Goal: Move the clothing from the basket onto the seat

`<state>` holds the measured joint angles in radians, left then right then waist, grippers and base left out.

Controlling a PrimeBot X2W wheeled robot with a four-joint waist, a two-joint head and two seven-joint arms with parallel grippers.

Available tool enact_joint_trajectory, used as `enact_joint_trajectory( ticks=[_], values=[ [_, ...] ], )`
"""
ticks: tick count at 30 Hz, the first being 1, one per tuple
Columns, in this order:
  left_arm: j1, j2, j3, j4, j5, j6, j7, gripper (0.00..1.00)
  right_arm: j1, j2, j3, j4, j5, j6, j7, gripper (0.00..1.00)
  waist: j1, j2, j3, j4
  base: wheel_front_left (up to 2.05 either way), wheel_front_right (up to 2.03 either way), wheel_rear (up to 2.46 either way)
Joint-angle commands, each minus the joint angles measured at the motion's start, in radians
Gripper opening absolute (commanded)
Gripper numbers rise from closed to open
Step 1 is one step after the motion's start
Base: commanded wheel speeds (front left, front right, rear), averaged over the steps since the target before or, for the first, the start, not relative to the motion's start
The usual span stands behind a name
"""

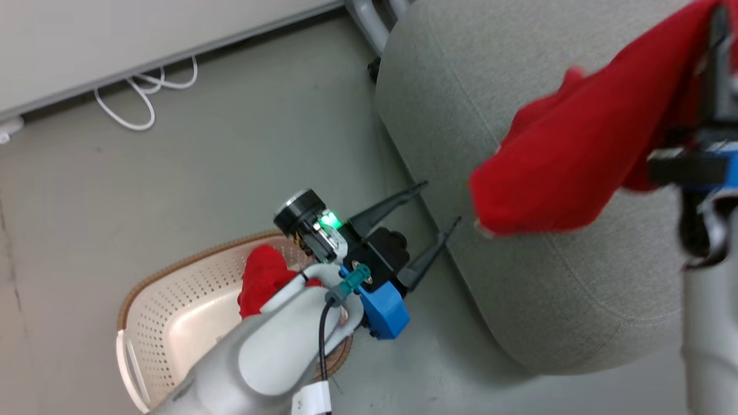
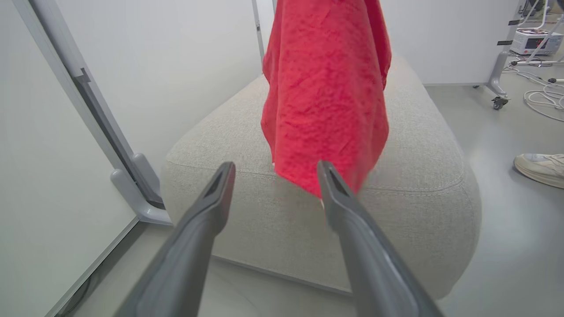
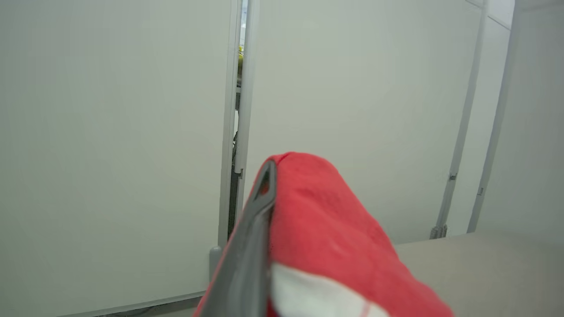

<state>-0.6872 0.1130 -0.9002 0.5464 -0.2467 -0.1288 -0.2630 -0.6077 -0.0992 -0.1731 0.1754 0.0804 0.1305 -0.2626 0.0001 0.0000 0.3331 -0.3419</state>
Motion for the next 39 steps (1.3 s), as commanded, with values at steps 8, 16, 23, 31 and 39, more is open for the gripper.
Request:
enact_joint_trajectory(
  ticks=[8,16,23,31,39],
  values=[
    [-0.098,0.055,0.010,-0.019,0.030,0.002,0.008,1.00,-0.297,-0.111,-0.186,-0.040,-0.013,0.000,-0.003,0.00,-0.0001,0.0000,0.201,0.024,0.00,0.00,0.00],
    [-0.180,0.097,0.021,-0.074,0.055,0.010,0.032,1.00,-0.467,-0.330,-0.345,0.013,0.007,0.000,-0.003,0.00,-0.0001,0.0000,0.339,0.033,0.00,0.00,0.00],
    [-0.197,0.138,0.024,-0.115,0.060,0.016,0.051,1.00,-0.440,-0.376,-0.378,0.150,-0.015,0.000,-0.003,0.00,-0.0001,0.0000,0.402,0.024,0.00,0.00,0.00],
    [-0.197,0.165,0.019,-0.156,0.056,0.023,0.074,1.00,-0.366,-0.284,-0.385,0.306,-0.067,0.000,-0.004,0.00,-0.0001,0.0000,0.438,0.032,0.00,0.00,0.00],
    [-0.196,0.181,0.015,-0.181,0.047,0.033,0.089,1.00,-0.287,-0.192,-0.391,0.431,-0.095,0.000,-0.003,0.00,-0.0001,0.0000,0.448,0.041,0.00,0.00,0.00]
  ],
)
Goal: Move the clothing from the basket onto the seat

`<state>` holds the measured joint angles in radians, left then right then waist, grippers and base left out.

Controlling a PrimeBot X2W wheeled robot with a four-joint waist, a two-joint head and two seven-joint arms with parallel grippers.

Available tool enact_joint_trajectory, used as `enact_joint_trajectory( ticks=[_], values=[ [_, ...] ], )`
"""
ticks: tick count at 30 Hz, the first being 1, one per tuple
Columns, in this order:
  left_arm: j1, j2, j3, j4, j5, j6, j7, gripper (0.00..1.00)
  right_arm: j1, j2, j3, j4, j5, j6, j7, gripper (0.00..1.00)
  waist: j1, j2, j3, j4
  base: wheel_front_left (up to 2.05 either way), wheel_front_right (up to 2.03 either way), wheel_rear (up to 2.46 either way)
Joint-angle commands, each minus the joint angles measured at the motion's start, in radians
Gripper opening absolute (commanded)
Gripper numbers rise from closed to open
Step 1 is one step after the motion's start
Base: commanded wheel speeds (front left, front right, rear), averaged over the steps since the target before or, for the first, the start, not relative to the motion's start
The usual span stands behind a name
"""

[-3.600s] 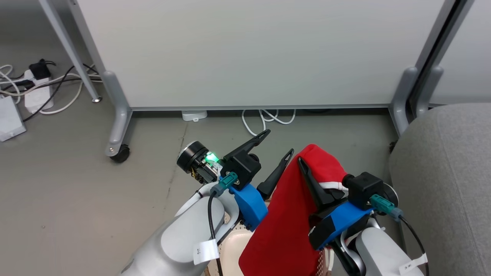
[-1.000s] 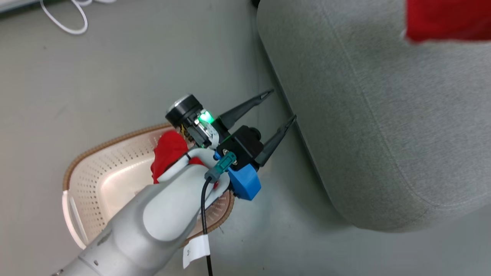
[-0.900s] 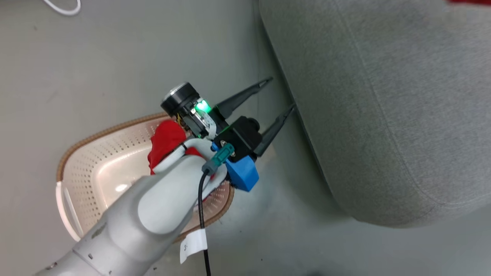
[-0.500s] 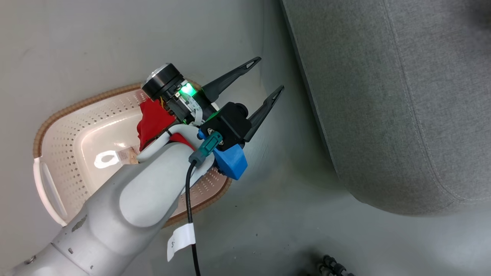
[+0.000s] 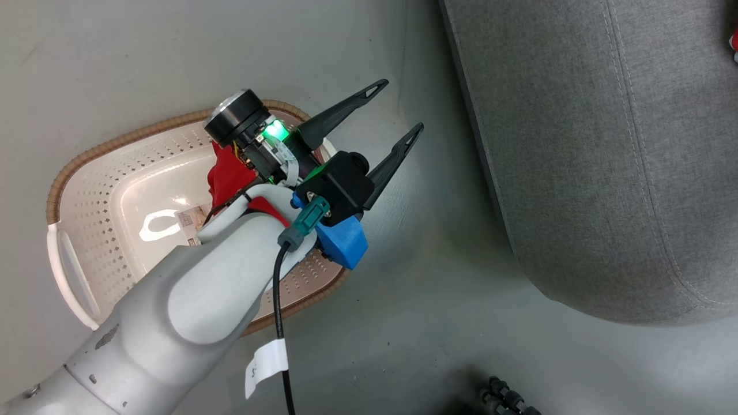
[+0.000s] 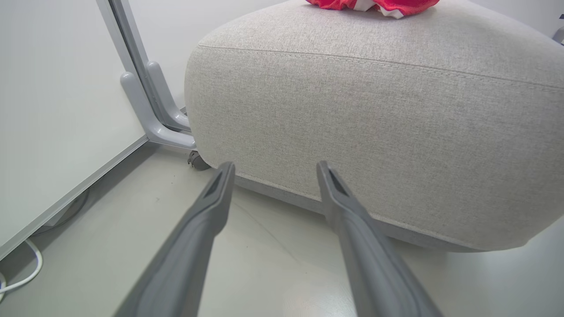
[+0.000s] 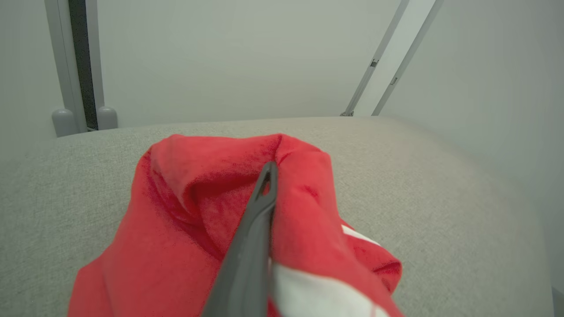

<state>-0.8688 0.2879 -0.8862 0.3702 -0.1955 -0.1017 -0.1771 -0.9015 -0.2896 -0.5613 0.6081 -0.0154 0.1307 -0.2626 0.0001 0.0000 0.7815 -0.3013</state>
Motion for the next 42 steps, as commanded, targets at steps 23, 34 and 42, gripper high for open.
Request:
enact_joint_trajectory(
  ticks=[23,34,42],
  values=[
    [0.126,-0.080,0.038,0.105,-0.106,0.053,-0.087,1.00,0.439,0.085,0.075,-0.197,0.016,0.000,-0.003,1.00,-0.0001,0.0000,-0.325,0.016,0.00,0.00,0.00],
    [0.284,-0.106,0.242,0.020,-0.119,0.101,-0.089,1.00,0.548,0.097,0.303,-0.343,0.024,0.000,-0.003,1.00,-0.0001,0.0000,-0.519,0.134,0.00,0.00,0.00],
    [0.382,-0.119,0.383,-0.016,-0.088,0.109,-0.089,1.00,0.566,0.114,0.437,-0.370,0.038,0.000,-0.003,1.00,-0.0001,0.0000,-0.601,0.227,0.00,0.00,0.00]
  ],
)
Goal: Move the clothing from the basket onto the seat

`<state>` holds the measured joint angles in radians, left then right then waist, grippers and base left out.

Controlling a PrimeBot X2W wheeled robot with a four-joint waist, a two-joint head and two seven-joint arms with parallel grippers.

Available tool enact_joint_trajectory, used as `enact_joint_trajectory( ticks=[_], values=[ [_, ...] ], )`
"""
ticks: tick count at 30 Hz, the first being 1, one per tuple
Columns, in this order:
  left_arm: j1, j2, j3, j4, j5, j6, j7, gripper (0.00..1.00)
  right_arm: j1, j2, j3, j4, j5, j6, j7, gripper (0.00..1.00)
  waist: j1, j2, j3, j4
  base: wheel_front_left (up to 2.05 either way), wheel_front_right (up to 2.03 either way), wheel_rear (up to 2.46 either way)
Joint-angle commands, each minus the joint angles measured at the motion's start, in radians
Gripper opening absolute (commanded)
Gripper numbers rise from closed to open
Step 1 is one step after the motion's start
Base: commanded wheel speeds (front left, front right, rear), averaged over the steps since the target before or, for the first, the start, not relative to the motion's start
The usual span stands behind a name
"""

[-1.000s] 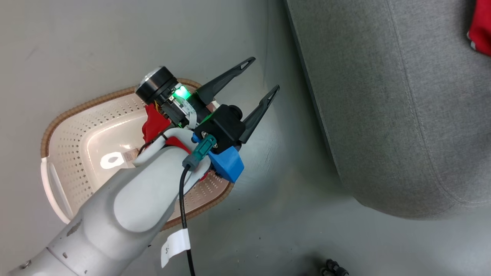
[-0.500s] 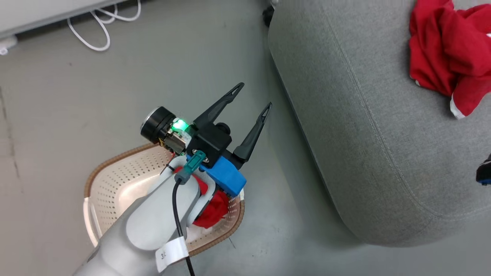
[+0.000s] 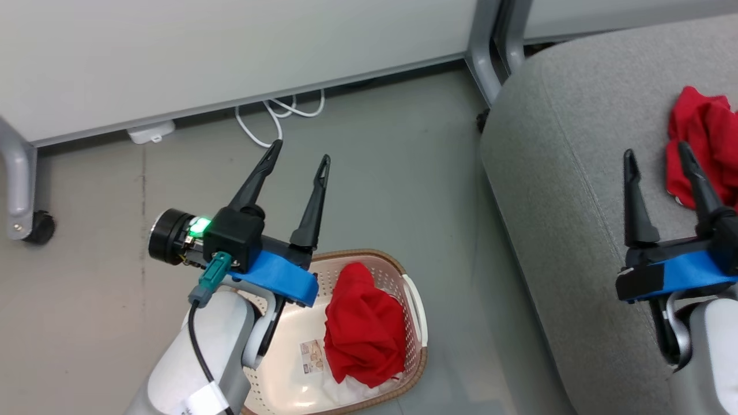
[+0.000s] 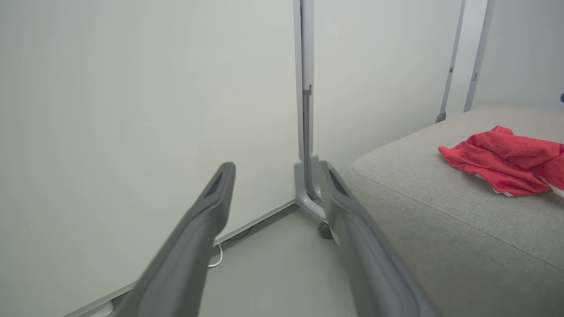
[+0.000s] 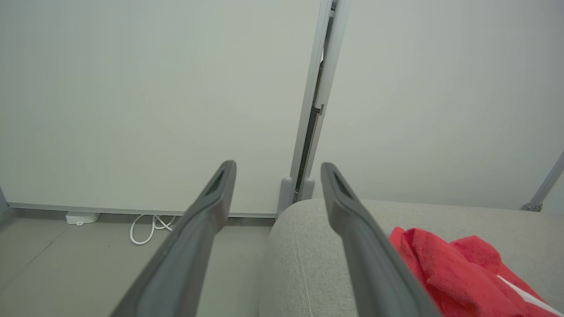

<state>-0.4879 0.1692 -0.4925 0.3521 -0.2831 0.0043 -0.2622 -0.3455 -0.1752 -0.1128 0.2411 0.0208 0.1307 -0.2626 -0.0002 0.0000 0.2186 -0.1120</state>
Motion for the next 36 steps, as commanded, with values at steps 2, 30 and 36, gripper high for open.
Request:
enact_joint_trajectory(
  ticks=[2,30,36],
  values=[
    [0.026,-0.003,0.031,-0.011,0.012,0.005,-0.004,1.00,0.007,0.011,0.020,-0.003,0.008,0.000,-0.003,1.00,0.0002,0.0000,-0.054,0.056,0.00,0.00,0.00],
    [0.377,-0.092,0.391,-0.084,0.165,-0.073,-0.003,1.00,0.217,0.122,0.127,0.046,0.061,0.000,-0.003,1.00,0.0002,0.0000,-0.218,0.141,0.00,0.00,0.00],
    [0.394,-0.103,0.402,-0.074,0.181,-0.090,-0.003,1.00,0.267,0.124,0.099,0.036,0.068,0.000,-0.003,1.00,0.0002,0.0000,-0.225,0.148,0.00,0.00,0.00]
  ],
)
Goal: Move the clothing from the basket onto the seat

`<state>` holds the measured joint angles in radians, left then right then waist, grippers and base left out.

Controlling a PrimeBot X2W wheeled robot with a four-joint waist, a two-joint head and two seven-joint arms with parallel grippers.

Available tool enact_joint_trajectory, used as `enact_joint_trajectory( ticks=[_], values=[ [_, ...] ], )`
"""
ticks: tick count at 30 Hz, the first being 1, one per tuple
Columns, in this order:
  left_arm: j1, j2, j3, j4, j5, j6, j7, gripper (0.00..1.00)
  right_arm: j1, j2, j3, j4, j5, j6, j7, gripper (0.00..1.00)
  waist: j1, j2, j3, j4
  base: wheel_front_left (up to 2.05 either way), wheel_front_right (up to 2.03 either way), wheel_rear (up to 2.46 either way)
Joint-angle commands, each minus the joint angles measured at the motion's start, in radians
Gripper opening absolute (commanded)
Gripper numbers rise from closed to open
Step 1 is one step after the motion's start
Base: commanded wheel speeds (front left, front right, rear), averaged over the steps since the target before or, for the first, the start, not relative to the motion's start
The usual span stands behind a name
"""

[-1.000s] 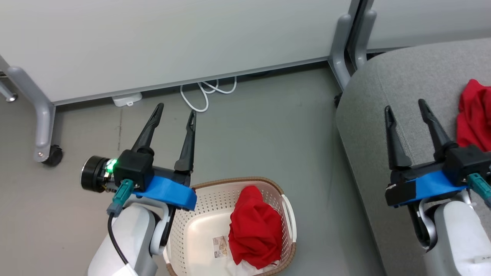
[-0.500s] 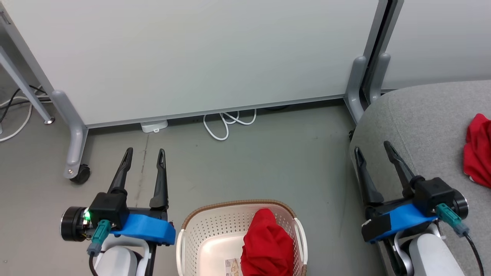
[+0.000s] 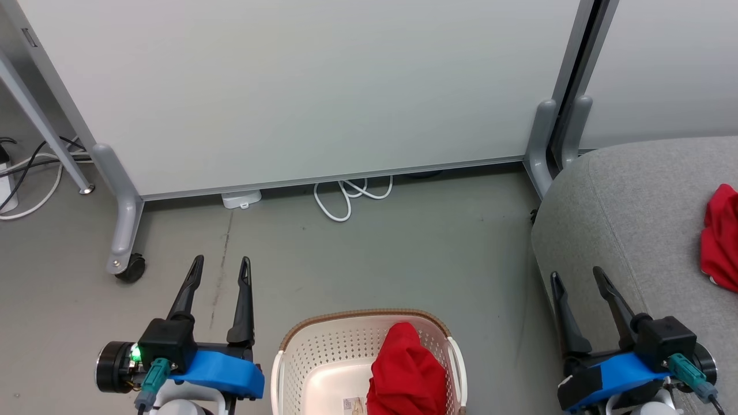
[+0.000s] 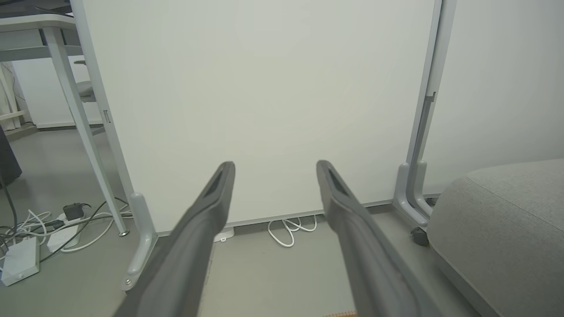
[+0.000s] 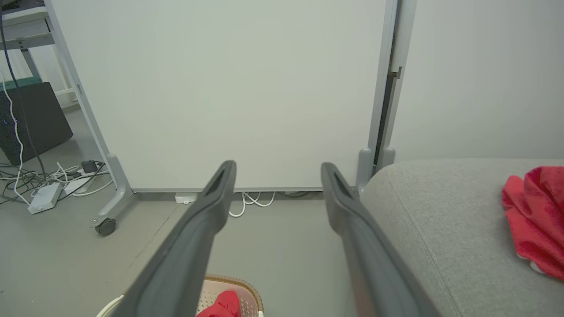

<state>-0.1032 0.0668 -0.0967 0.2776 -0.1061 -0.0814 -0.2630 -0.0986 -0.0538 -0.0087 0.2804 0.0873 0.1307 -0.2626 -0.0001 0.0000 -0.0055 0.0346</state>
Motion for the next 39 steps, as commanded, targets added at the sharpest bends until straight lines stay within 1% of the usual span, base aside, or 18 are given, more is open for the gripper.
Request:
enact_joint_trajectory(
  ticks=[1,15,21,27,33,34,36,39],
  values=[
    [0.012,-0.002,0.007,0.002,0.006,-0.006,-0.003,1.00,0.026,0.003,-0.009,-0.004,0.002,0.000,-0.003,1.00,0.0001,0.0000,-0.002,0.003,0.00,0.00,0.00],
    [0.009,-0.014,0.023,0.015,0.025,-0.025,-0.003,1.00,0.041,0.004,-0.012,-0.001,0.029,0.000,-0.003,1.00,0.0001,0.0000,-0.002,0.006,0.00,0.00,0.00],
    [-0.018,-0.015,-0.001,0.038,0.024,-0.037,-0.003,1.00,0.026,0.004,-0.007,0.004,0.025,0.000,-0.003,1.00,0.0001,0.0000,0.008,-0.001,0.00,0.00,0.00],
    [-0.065,-0.014,-0.051,0.089,0.029,-0.047,-0.003,1.00,0.001,0.004,-0.007,-0.003,0.017,0.000,-0.003,1.00,0.0001,0.0000,0.038,-0.041,0.00,0.00,0.00],
    [-0.160,0.003,-0.140,0.169,0.027,-0.049,-0.003,1.00,-0.046,0.004,-0.002,-0.018,0.014,0.000,-0.003,1.00,0.0001,0.0000,0.128,-0.105,0.00,0.00,0.00],
    [-0.160,0.003,-0.140,0.169,0.027,-0.049,-0.003,1.00,-0.046,0.004,-0.002,-0.018,0.014,0.000,-0.003,1.00,0.0001,0.0000,0.128,-0.105,0.00,0.00,0.00],
    [-0.221,0.018,-0.196,0.224,0.011,-0.049,-0.003,1.00,-0.078,0.003,-0.001,-0.024,0.018,0.000,-0.003,1.00,0.0001,0.0000,0.178,-0.139,0.00,0.00,0.00],
    [-0.256,0.027,-0.232,0.263,0.001,-0.050,-0.003,1.00,-0.097,0.004,0.003,-0.027,0.022,0.000,-0.003,1.00,0.0001,0.0000,0.213,-0.162,0.00,0.00,0.00]
  ],
)
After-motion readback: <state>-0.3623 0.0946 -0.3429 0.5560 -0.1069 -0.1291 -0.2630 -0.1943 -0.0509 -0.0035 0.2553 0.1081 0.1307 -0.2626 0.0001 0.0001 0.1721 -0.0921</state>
